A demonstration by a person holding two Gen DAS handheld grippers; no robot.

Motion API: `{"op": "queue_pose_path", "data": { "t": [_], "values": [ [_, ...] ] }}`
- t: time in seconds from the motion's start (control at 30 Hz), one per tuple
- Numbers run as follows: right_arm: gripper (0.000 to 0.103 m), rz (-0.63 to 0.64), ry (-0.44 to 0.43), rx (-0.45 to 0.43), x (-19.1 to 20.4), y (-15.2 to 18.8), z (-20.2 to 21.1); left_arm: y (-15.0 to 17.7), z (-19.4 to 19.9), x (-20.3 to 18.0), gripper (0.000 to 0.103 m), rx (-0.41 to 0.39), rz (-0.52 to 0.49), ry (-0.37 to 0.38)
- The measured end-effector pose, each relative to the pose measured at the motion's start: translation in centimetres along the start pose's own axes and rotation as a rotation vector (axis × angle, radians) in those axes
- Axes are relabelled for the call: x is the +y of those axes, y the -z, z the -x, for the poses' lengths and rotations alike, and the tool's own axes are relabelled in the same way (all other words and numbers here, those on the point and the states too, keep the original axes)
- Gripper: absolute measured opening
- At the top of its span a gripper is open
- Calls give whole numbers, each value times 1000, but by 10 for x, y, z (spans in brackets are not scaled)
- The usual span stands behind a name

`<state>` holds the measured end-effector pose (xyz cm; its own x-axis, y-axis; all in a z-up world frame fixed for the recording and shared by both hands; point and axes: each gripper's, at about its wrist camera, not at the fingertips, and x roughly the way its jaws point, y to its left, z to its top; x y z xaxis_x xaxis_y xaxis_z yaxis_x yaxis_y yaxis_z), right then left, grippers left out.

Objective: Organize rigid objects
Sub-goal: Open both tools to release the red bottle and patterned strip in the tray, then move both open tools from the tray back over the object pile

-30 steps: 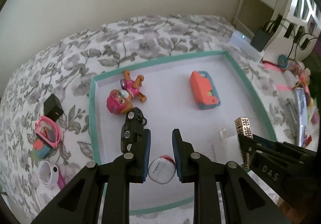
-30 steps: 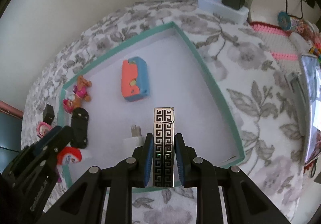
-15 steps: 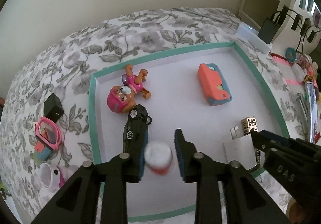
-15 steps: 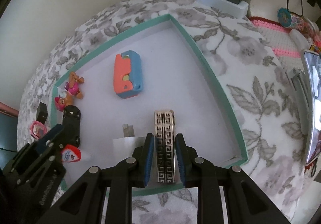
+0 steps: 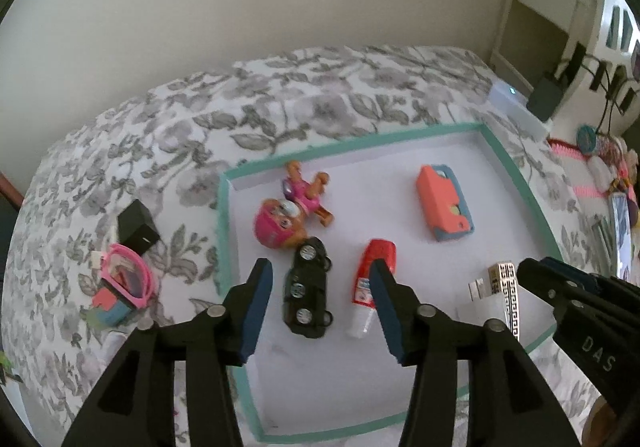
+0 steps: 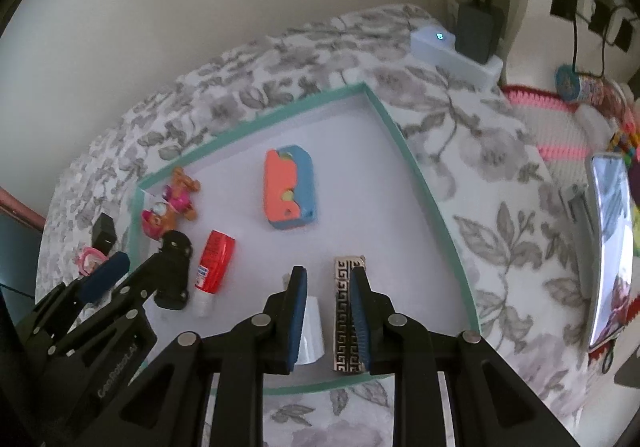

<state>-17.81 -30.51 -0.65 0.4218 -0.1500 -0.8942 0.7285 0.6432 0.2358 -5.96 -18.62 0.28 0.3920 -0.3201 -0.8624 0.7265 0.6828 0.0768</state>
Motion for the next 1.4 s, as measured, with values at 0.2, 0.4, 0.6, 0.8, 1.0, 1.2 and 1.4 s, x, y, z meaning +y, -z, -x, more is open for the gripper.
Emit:
{"op": "queue_pose_path", "data": {
  "t": [0.2, 0.4, 0.6, 0.8, 1.0, 1.2, 1.4],
  "values": [
    [25, 28, -1, -42, 9, -2, 13, -5, 11, 16, 57, -31, 41, -25],
    [31, 60, 6, -90, 17, -4, 25, -9, 22, 35, 63, -64, 79, -55],
    [55, 94, 20, -130, 27, -4, 31, -9, 27, 52, 73, -72, 116, -88],
    [72, 114, 11, -152, 37, -3, 32, -7, 28, 76, 75, -71, 158, -118],
    [87, 138, 10, -176, 49, -1, 32, -4, 30, 110, 92, -69, 210, -179],
    [103, 186, 11, -208, 68, 2, 33, 1, 35, 152, 93, -89, 289, -235],
    [103, 236, 10, -226, 90, 6, 32, 5, 42, 189, 93, -117, 337, -277]
  ]
}}
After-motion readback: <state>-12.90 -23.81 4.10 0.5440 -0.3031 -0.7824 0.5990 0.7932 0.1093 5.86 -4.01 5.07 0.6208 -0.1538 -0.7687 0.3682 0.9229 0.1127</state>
